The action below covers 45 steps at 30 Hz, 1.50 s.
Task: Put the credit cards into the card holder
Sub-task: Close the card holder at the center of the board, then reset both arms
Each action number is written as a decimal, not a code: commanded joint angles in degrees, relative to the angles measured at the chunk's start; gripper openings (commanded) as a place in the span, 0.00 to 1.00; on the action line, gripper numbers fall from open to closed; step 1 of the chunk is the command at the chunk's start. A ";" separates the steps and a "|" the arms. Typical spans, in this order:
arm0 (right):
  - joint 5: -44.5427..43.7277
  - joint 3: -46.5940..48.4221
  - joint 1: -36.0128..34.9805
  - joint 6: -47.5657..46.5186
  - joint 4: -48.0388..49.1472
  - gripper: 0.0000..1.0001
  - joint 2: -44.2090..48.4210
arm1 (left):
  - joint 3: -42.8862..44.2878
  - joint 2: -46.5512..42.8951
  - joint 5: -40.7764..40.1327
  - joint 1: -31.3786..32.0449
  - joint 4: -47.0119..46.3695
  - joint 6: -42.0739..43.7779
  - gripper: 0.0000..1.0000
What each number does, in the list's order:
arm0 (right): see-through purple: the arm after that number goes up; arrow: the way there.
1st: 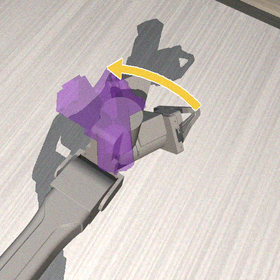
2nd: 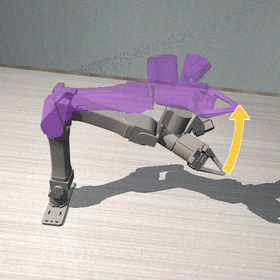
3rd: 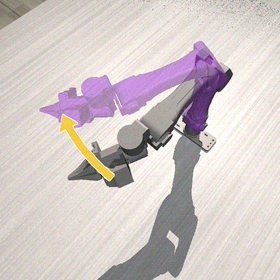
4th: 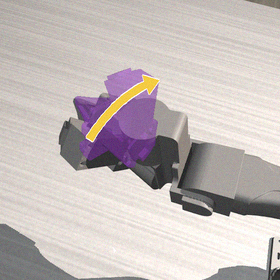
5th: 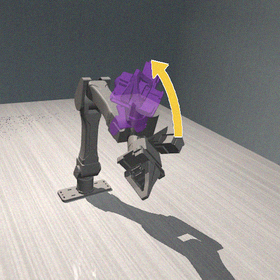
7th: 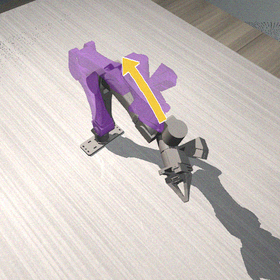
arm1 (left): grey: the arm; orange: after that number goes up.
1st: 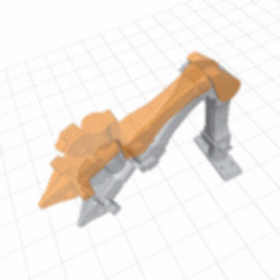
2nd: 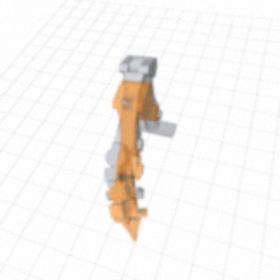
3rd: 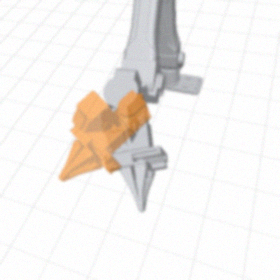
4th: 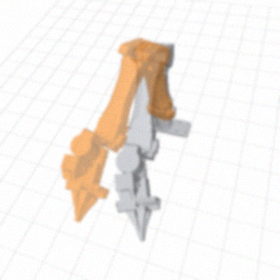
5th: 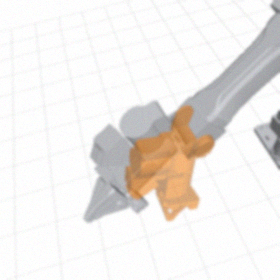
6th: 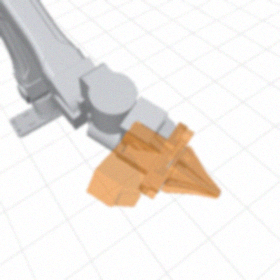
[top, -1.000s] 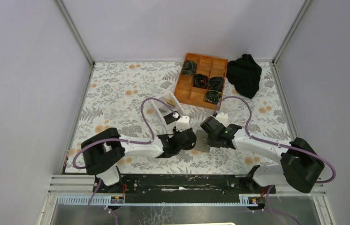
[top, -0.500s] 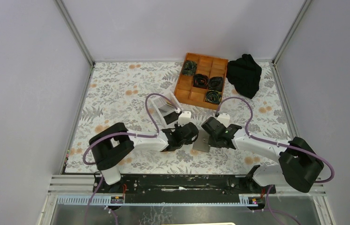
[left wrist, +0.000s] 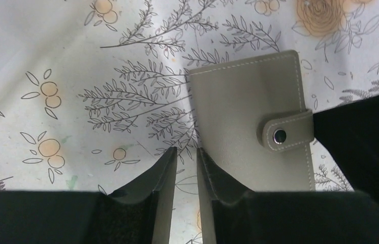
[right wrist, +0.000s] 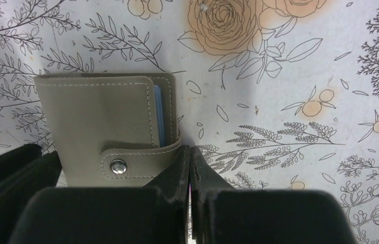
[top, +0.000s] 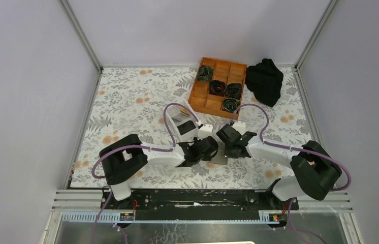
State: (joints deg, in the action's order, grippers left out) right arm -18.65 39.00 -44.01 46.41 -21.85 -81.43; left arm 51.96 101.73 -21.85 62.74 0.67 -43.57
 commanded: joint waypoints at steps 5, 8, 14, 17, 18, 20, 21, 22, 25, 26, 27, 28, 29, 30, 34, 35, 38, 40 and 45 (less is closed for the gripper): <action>4.62 2.56 0.29 -1.78 3.01 0.00 -4.24 | 1.43 0.21 2.75 4.52 -2.96 1.82 0.28; 6.34 2.75 0.21 -1.96 3.48 0.00 -4.80 | 1.18 -0.09 1.93 4.73 -2.72 1.29 0.28; 3.90 1.72 0.24 -1.78 2.39 0.02 -2.51 | 2.85 -0.54 -4.69 4.73 3.15 -0.90 0.32; 1.86 1.39 0.32 -1.61 1.18 0.06 -0.95 | 4.84 -0.54 -9.09 4.37 8.01 -2.00 0.35; 1.28 1.50 0.36 -1.64 0.73 0.08 -0.60 | 5.35 -0.67 -10.08 4.19 9.16 -2.22 0.37; 0.40 1.37 0.71 -1.70 -0.01 0.10 0.30 | 5.86 -1.35 -11.99 3.68 11.02 -2.75 0.39; 0.16 1.28 1.01 -1.81 -0.26 0.12 0.83 | 5.94 -1.81 -12.54 3.45 11.63 -2.97 0.40; -0.15 1.02 1.28 -1.84 -0.49 0.13 1.44 | 5.91 -2.43 -13.12 3.38 12.23 -3.19 0.40; -0.94 0.81 2.07 -2.21 -1.27 0.17 3.16 | 5.27 -4.41 -14.63 3.25 13.75 -3.96 0.42; -1.19 0.81 2.16 -2.35 -1.53 0.18 3.61 | 4.72 -5.16 -14.83 3.20 13.90 -4.24 0.43; -1.44 1.00 2.35 -2.50 -1.86 0.20 4.02 | 4.05 -6.15 -14.88 3.20 13.92 -4.53 0.44; -1.78 1.24 2.37 -2.72 -2.31 0.23 4.45 | 3.48 -7.35 -15.01 3.25 14.04 -4.89 0.46; -2.26 1.46 2.41 -2.91 -2.60 0.26 4.89 | 3.00 -8.37 -15.27 3.22 14.50 -5.28 0.48; -2.95 1.69 2.36 -3.29 -2.65 0.31 5.60 | 2.64 -9.61 -15.37 3.20 15.31 -5.60 0.49; -6.32 3.36 2.52 -6.02 -2.47 0.51 9.00 | 2.10 -16.42 -18.52 3.24 17.59 -5.11 0.63; -7.68 4.08 2.58 -7.24 -2.46 0.56 9.53 | 2.47 -18.41 -20.20 3.20 18.28 -4.05 0.68; -13.21 6.90 2.78 -9.41 -3.09 0.69 10.47 | 4.21 -23.35 -25.49 2.75 20.82 -0.89 0.83; -16.59 9.16 3.02 -10.52 -4.52 0.74 9.94 | 4.86 -26.20 -28.57 2.15 22.30 0.80 0.94; -24.52 15.92 3.07 -9.95 -11.33 0.85 6.86 | 2.96 -32.88 -30.43 -3.40 24.60 2.51 1.00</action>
State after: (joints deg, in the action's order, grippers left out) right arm -32.45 48.82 -41.36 37.12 -27.42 -72.88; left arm 55.40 72.73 -45.89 63.44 21.17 -43.72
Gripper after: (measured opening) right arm 0.823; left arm 0.997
